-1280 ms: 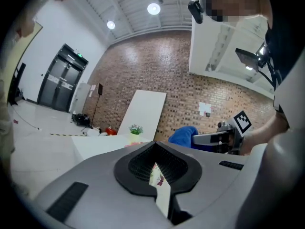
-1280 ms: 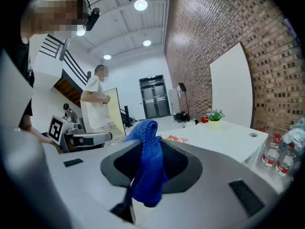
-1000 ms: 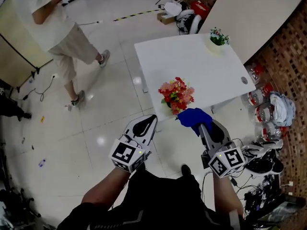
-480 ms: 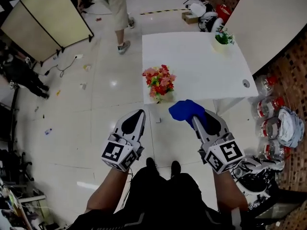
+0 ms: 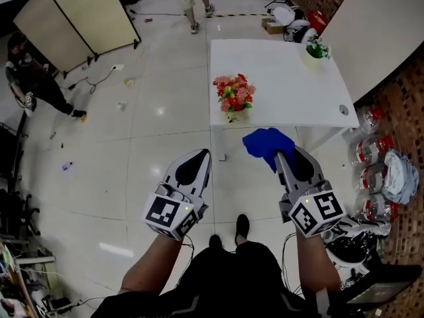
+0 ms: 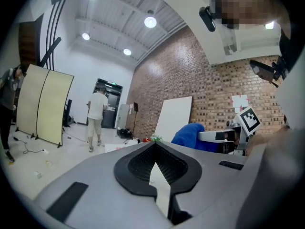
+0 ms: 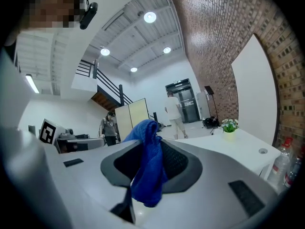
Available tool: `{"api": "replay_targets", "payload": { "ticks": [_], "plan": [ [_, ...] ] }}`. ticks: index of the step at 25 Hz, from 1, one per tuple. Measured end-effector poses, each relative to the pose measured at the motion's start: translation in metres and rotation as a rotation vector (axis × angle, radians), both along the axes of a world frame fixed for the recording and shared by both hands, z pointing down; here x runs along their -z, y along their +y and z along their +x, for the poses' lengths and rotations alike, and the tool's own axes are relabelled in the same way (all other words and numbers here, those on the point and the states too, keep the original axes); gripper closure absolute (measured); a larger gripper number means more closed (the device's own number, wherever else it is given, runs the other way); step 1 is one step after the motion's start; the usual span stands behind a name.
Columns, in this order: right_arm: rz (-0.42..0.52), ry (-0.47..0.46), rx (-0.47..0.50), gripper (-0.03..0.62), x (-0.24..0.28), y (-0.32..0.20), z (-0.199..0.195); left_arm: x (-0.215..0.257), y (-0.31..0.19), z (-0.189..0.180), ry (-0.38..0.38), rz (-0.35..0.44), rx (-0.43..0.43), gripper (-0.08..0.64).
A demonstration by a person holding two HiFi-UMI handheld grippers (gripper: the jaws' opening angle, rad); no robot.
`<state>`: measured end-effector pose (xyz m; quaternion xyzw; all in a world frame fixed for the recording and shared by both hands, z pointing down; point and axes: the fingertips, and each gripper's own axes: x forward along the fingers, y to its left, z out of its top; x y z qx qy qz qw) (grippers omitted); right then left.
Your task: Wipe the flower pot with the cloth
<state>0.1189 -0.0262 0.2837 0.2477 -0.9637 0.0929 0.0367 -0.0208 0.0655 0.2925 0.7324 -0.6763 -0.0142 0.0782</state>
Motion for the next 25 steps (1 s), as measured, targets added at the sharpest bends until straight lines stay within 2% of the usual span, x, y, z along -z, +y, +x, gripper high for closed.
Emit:
{"api": "replay_targets", "payload": {
  "ticks": [4, 9, 15, 19, 22, 25],
  "plan": [
    [-0.011, -0.003, -0.030, 0.495, 0.010, 0.037, 0.009, 0.005, 0.029, 0.006, -0.002, 0.004, -0.028, 0.560],
    [0.006, 0.003, -0.053, 0.495, 0.018, 0.059, 0.044, 0.019, 0.047, 0.034, -0.021, 0.033, -0.035, 0.560],
    [0.039, -0.007, -0.025, 0.495, 0.037, 0.071, 0.083, 0.046, 0.071, 0.074, -0.057, 0.051, 0.001, 0.560],
    [0.082, -0.013, -0.002, 0.495, 0.054, 0.077, 0.107, 0.063, 0.081, 0.100, -0.125, 0.077, 0.029, 0.560],
    [0.089, -0.002, 0.007, 0.495, 0.057, 0.083, 0.116, 0.063, 0.088, 0.108, -0.078, 0.059, 0.040, 0.560],
    [0.089, -0.004, 0.028, 0.495, 0.058, 0.092, 0.117, 0.063, 0.099, 0.105, -0.088, 0.063, 0.090, 0.560]
  ]
}}
